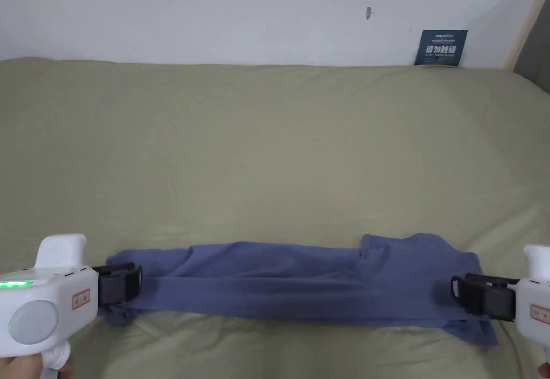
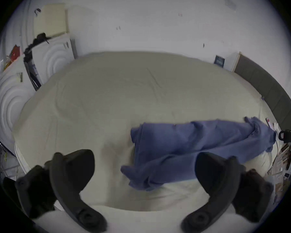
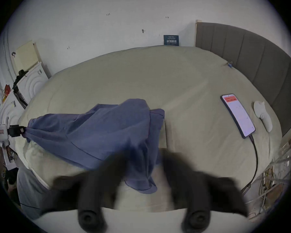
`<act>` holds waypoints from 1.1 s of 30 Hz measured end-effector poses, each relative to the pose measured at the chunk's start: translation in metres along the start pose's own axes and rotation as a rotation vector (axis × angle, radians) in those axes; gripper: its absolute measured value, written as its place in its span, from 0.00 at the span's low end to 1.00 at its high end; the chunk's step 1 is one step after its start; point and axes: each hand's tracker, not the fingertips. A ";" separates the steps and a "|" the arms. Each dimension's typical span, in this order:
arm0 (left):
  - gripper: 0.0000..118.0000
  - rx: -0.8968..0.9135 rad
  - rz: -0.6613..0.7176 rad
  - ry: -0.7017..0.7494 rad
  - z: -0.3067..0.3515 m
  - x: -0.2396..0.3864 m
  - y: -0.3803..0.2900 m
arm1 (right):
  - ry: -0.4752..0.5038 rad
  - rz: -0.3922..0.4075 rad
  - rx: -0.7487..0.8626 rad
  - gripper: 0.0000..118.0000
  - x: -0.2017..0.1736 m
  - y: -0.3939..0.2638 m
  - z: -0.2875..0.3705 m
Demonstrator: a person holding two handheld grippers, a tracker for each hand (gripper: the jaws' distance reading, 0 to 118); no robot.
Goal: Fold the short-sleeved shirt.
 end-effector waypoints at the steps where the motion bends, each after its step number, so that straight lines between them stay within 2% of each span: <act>1: 0.99 0.020 -0.014 0.018 0.004 0.003 0.004 | 0.004 0.013 -0.002 0.97 -0.011 0.008 0.002; 4: 0.97 0.102 -0.022 0.031 0.018 0.019 0.014 | -0.001 0.059 0.091 0.95 -0.036 0.017 -0.003; 5: 0.93 0.127 -0.031 0.034 0.021 0.025 0.016 | -0.005 0.067 0.136 0.88 -0.046 0.019 -0.003; 6: 0.83 0.161 -0.049 0.046 0.025 0.032 0.017 | -0.007 0.075 0.179 0.72 -0.057 0.022 -0.003; 7: 0.46 0.192 -0.080 0.061 0.027 0.038 0.017 | -0.019 0.073 0.202 0.32 -0.073 0.024 -0.002; 8: 0.05 0.205 -0.099 0.061 0.030 0.045 0.018 | -0.027 0.074 0.229 0.00 -0.082 0.024 -0.005; 9: 0.00 0.234 -0.080 0.070 0.029 0.049 0.016 | -0.052 0.068 0.292 0.00 -0.092 0.025 -0.004; 10: 0.00 0.209 -0.079 0.047 0.028 0.050 0.017 | -0.034 0.072 0.264 0.00 -0.102 0.027 -0.006; 14: 0.00 0.179 -0.018 -0.039 0.026 0.046 0.030 | -0.035 0.089 0.319 0.00 -0.137 0.029 -0.008; 16: 0.00 0.129 0.067 -0.124 0.025 0.031 0.042 | -0.033 0.090 0.345 0.00 -0.152 0.026 -0.007; 21: 0.00 -0.201 0.350 -0.437 -0.012 -0.034 0.063 | -0.054 0.121 0.381 0.00 -0.183 0.021 -0.014; 22: 0.00 -0.219 0.398 -0.493 -0.023 -0.048 0.062 | -0.051 0.124 0.382 0.00 -0.188 0.019 -0.015; 25: 0.00 -0.358 0.495 -0.614 -0.045 -0.082 0.058 | -0.034 0.130 0.372 0.00 -0.199 0.015 -0.020; 30: 0.00 -0.414 0.499 -0.572 -0.064 -0.113 0.050 | -0.027 0.154 0.354 0.00 -0.210 0.010 -0.028; 33: 0.00 -0.437 0.530 -0.594 -0.073 -0.123 0.046 | -0.027 0.158 0.343 0.00 -0.212 0.011 -0.034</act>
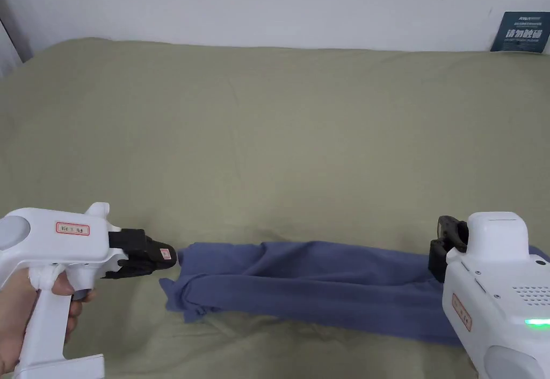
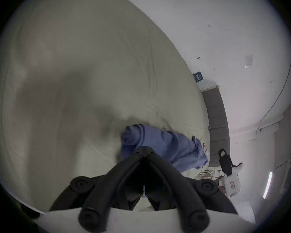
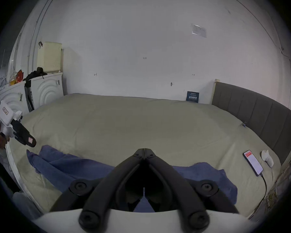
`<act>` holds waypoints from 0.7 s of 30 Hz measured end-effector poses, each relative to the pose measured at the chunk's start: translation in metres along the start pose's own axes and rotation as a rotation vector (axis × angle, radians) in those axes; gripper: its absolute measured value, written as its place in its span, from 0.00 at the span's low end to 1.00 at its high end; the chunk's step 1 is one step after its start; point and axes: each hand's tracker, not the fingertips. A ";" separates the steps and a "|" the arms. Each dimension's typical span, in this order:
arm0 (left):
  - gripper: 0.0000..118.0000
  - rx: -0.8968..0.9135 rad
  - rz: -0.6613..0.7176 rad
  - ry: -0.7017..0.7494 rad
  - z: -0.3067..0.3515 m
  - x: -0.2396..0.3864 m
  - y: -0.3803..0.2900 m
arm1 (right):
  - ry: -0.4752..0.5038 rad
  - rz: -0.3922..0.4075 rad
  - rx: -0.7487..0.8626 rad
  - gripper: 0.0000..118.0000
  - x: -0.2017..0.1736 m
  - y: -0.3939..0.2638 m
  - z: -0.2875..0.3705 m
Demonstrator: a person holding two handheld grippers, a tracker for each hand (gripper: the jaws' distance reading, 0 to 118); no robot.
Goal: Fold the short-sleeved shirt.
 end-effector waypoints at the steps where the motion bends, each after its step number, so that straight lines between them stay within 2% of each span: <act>1: 0.00 -0.008 -0.002 0.001 -0.002 -0.002 0.001 | 0.001 -0.002 -0.004 0.00 0.000 0.001 -0.002; 4: 0.02 -0.034 0.003 -0.021 -0.007 -0.008 0.003 | 0.008 -0.003 -0.014 0.00 -0.001 0.001 -0.005; 5: 0.18 -0.043 0.004 -0.035 -0.010 -0.009 0.003 | 0.008 -0.003 -0.017 0.00 -0.002 0.001 -0.006; 6: 0.52 -0.055 0.011 -0.061 -0.013 -0.012 0.003 | 0.010 -0.002 -0.019 0.00 -0.001 0.001 -0.007; 7: 0.95 -0.071 0.018 -0.073 -0.018 -0.014 0.002 | 0.009 0.002 -0.022 0.00 -0.001 0.000 -0.008; 8: 1.00 -0.091 0.023 -0.076 -0.022 -0.013 0.001 | 0.010 0.003 -0.025 0.00 -0.001 0.000 -0.008; 12: 1.00 -0.109 0.061 -0.128 -0.038 -0.018 -0.004 | 0.017 -0.012 -0.039 0.00 0.002 -0.002 -0.009; 16: 1.00 -0.144 0.109 -0.265 -0.057 -0.013 -0.007 | 0.012 -0.016 -0.044 0.00 0.006 -0.003 -0.007; 20: 0.99 -0.160 0.066 -0.231 -0.077 0.005 -0.012 | 0.008 -0.024 -0.043 0.00 0.009 -0.003 -0.004; 21: 0.97 -0.152 0.073 -0.226 -0.077 0.010 -0.010 | 0.008 -0.025 -0.044 0.00 0.010 -0.002 -0.003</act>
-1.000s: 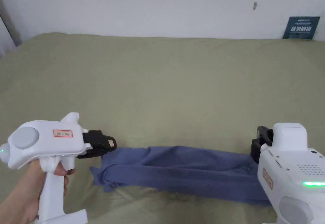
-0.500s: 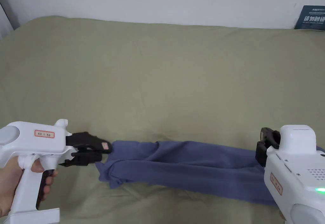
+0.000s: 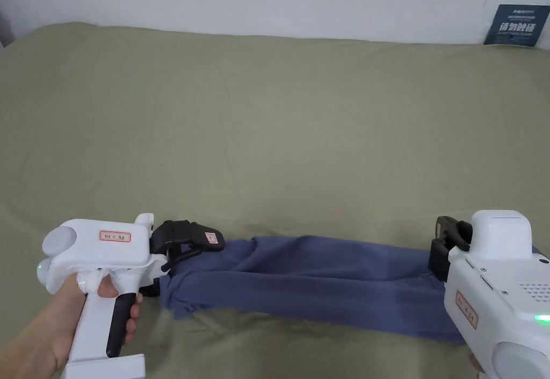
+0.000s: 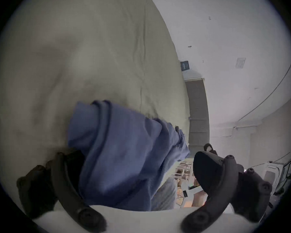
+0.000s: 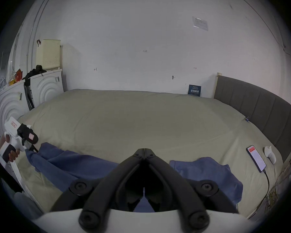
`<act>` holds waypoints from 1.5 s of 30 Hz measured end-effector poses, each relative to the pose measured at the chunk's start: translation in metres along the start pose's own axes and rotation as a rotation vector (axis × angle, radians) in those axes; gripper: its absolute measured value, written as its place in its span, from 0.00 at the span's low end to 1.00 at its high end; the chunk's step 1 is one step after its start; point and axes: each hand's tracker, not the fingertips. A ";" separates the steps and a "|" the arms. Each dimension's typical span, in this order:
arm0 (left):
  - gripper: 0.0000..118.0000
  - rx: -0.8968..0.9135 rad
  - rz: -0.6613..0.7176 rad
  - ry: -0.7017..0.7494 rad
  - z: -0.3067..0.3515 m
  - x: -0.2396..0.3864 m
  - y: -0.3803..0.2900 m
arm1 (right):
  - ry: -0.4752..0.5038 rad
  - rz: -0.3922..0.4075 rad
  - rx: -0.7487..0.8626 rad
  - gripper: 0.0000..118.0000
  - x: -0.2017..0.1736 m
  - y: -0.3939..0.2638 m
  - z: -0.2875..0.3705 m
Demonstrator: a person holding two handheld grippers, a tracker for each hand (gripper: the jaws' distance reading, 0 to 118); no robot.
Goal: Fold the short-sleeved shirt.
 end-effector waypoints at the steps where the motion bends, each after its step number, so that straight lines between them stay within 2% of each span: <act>1: 0.81 0.005 0.007 0.002 0.001 0.001 0.002 | 0.000 -0.002 0.001 0.00 0.001 0.000 0.001; 2: 0.48 0.005 0.008 0.012 0.002 0.001 0.003 | 0.001 -0.002 0.001 0.00 0.002 0.001 0.002; 3: 0.06 0.010 -0.001 0.037 0.004 0.003 0.003 | 0.002 -0.002 0.001 0.00 0.003 0.001 0.004; 5: 0.07 0.046 -0.027 0.213 0.002 0.005 0.002 | 0.003 -0.007 0.007 0.00 0.005 0.003 0.007; 7: 0.07 0.028 -0.003 0.152 0.009 0.000 -0.002 | 0.005 -0.015 0.011 0.00 0.006 0.005 0.011; 12: 0.06 0.124 0.008 0.139 0.052 0.006 -0.011 | 0.015 -0.005 0.029 0.00 0.010 0.012 0.020; 18: 0.06 0.199 -0.001 0.237 0.123 0.012 -0.021 | 0.038 -0.016 0.044 0.00 0.012 0.018 0.028; 20: 0.06 0.202 -0.017 0.284 0.132 0.022 -0.026 | 0.044 -0.009 0.049 0.00 0.012 0.018 0.029; 23: 0.06 0.194 -0.028 0.272 0.126 0.046 -0.029 | 0.049 -0.015 0.051 0.00 0.013 0.018 0.032; 29: 0.06 0.147 -0.121 0.273 0.078 0.113 -0.037 | 0.051 -0.020 0.056 0.00 0.020 0.017 0.040; 34: 0.06 0.095 -0.188 0.301 0.005 0.153 -0.046 | 0.033 -0.017 0.067 0.00 0.030 0.016 0.045; 43: 0.06 0.028 -0.286 0.422 -0.136 0.162 -0.069 | -0.020 -0.022 0.063 0.00 0.051 0.012 0.044; 44: 0.10 0.021 -0.297 0.438 -0.148 0.159 -0.073 | -0.022 -0.024 0.059 0.00 0.053 0.011 0.043; 45: 0.29 0.004 -0.322 0.443 -0.157 0.154 -0.075 | -0.027 -0.027 0.055 0.00 0.056 0.010 0.042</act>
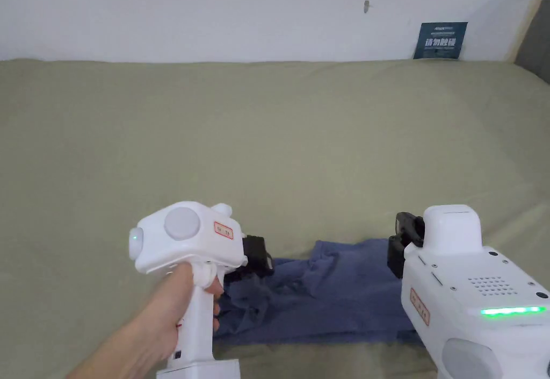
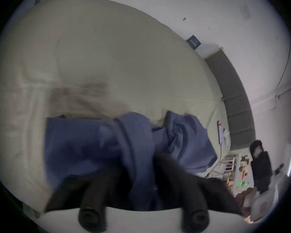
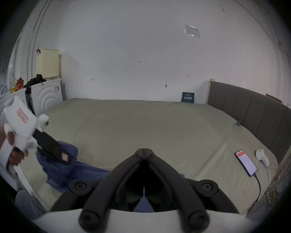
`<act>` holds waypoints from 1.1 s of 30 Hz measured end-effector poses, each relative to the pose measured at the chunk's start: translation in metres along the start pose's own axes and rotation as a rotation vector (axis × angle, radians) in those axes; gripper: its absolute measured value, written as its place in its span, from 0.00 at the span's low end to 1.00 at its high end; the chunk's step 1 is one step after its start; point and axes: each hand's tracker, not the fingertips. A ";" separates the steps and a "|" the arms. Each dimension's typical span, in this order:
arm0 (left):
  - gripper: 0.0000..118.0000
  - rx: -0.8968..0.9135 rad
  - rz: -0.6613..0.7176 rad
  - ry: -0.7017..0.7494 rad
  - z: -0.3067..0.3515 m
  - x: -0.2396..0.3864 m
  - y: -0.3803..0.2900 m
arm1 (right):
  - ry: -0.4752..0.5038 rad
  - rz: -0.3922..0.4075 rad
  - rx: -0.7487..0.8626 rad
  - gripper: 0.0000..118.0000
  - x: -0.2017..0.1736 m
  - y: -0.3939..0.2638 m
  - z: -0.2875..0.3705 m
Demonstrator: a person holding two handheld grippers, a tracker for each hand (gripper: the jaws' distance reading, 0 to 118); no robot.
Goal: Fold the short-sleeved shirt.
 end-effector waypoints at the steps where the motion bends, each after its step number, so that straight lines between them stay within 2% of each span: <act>1: 0.78 -0.022 0.006 -0.056 -0.016 -0.003 0.004 | -0.008 -0.002 -0.003 0.00 0.002 -0.001 0.000; 2: 1.00 -0.040 0.011 -0.052 -0.021 -0.003 0.002 | -0.012 -0.005 -0.006 0.00 0.004 -0.002 -0.001; 3: 0.97 -0.030 0.033 -0.033 -0.012 -0.002 -0.005 | -0.017 -0.010 -0.010 0.00 0.007 -0.002 0.000; 4: 0.89 0.000 0.036 -0.059 -0.002 -0.001 -0.002 | -0.022 -0.017 -0.010 0.00 0.008 -0.002 0.001; 7: 0.88 0.044 0.021 -0.090 0.032 -0.008 0.006 | -0.022 -0.031 -0.014 0.00 0.011 -0.003 0.001; 8: 0.86 0.072 0.014 -0.111 0.046 -0.011 0.008 | -0.022 -0.031 -0.014 0.00 0.011 -0.003 0.000; 9: 0.80 0.097 0.014 -0.126 0.056 -0.023 0.003 | -0.023 -0.033 -0.012 0.00 0.010 -0.003 0.000; 10: 0.54 0.120 0.013 -0.134 0.069 -0.029 0.004 | -0.021 -0.037 -0.010 0.00 0.010 -0.003 0.000; 11: 0.16 0.131 0.013 -0.131 0.077 -0.035 0.004 | -0.016 -0.042 -0.010 0.00 0.009 -0.003 0.000; 12: 0.00 0.125 0.010 -0.131 0.082 -0.039 0.002 | -0.011 -0.046 -0.010 0.00 0.008 -0.003 -0.001; 17: 0.00 0.059 0.042 -0.117 0.052 -0.058 -0.001 | 0.006 -0.048 -0.018 0.00 0.002 -0.004 -0.003; 20: 0.00 -0.023 0.034 -0.122 0.010 -0.042 -0.007 | 0.014 -0.047 -0.030 0.00 0.001 -0.006 -0.004; 24: 0.00 -0.107 0.063 -0.250 -0.046 -0.029 -0.004 | 0.012 -0.027 -0.040 0.00 0.002 -0.008 -0.006; 26: 0.00 -0.103 0.043 -0.263 -0.056 -0.010 -0.021 | 0.009 -0.022 -0.045 0.00 0.004 -0.008 -0.007; 30: 0.00 -0.088 0.003 -0.227 -0.074 -0.010 -0.026 | 0.007 -0.010 -0.058 0.00 0.005 -0.012 -0.010; 33: 0.00 -0.073 -0.009 -0.225 -0.062 -0.010 -0.024 | 0.006 -0.015 -0.071 0.00 0.005 -0.014 -0.012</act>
